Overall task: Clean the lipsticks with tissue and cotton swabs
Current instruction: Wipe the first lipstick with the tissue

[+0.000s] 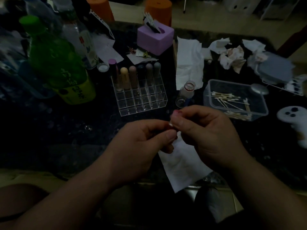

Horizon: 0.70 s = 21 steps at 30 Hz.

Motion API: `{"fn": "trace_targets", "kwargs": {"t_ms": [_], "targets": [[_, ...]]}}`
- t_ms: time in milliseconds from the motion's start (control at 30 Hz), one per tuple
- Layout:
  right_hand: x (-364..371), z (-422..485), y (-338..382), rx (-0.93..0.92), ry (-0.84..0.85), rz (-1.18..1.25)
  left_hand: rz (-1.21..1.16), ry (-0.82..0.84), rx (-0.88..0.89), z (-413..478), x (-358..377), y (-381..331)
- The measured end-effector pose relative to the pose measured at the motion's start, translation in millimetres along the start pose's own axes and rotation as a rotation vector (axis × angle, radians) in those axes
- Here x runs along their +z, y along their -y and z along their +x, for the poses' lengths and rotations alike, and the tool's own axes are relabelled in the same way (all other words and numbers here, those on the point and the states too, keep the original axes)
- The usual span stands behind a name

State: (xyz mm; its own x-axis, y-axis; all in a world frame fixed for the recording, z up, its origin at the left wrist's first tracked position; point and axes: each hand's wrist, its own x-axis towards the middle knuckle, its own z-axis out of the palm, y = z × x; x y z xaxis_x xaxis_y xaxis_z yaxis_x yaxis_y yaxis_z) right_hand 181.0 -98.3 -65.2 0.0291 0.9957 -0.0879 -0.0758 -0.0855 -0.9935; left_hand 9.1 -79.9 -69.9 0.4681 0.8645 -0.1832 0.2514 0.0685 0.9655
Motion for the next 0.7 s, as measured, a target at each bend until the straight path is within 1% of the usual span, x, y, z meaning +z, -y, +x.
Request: {"fn": "trace_targets", "kwargs": {"t_ms": [100, 200, 267, 333, 367, 400, 433, 467, 533, 567, 633, 700], "targets": [[-3, 2, 1, -0.001, 0.051, 0.001, -0.026, 0.065, -0.011, 0, -4, -1], [-3, 3, 2, 0.002, 0.07, -0.025, -0.047, 0.088, -0.025, 1, -6, -1], [-2, 4, 0, -0.002, 0.065, -0.031, -0.064, 0.076, -0.032, 2, -9, -2], [-1, 8, -4, -0.007, 0.065, -0.005, -0.05, -0.026, -0.036, 4, -17, -4], [-1, 11, -8, 0.002, 0.055, -0.001, -0.047, -0.107, -0.043, 6, -21, -4], [-1, 15, -14, 0.013, 0.027, -0.05, -0.064, -0.197, -0.052, 8, -27, -3], [0, 19, -21, 0.014, -0.012, -0.19, -0.1, -0.285, -0.061, 10, -32, -2], [0, 23, -30, 0.008, -0.039, -0.416, -0.135, -0.361, -0.064, 12, -38, 0], [3, 28, -45, -0.003, -0.003, -0.861, -0.168, -0.449, -0.049, 12, -46, 4], [5, 29, -50, 0.005, 0.054, -0.993, -0.18, -0.464, -0.041, 10, -47, 5], [11, 31, -60, 0.017, 0.151, -1.132, -0.195, -0.469, -0.037, 9, -47, 7], [16, 33, -70, -0.02, 0.171, -1.24, -0.173, -0.457, -0.055, 8, -45, 8]]}}
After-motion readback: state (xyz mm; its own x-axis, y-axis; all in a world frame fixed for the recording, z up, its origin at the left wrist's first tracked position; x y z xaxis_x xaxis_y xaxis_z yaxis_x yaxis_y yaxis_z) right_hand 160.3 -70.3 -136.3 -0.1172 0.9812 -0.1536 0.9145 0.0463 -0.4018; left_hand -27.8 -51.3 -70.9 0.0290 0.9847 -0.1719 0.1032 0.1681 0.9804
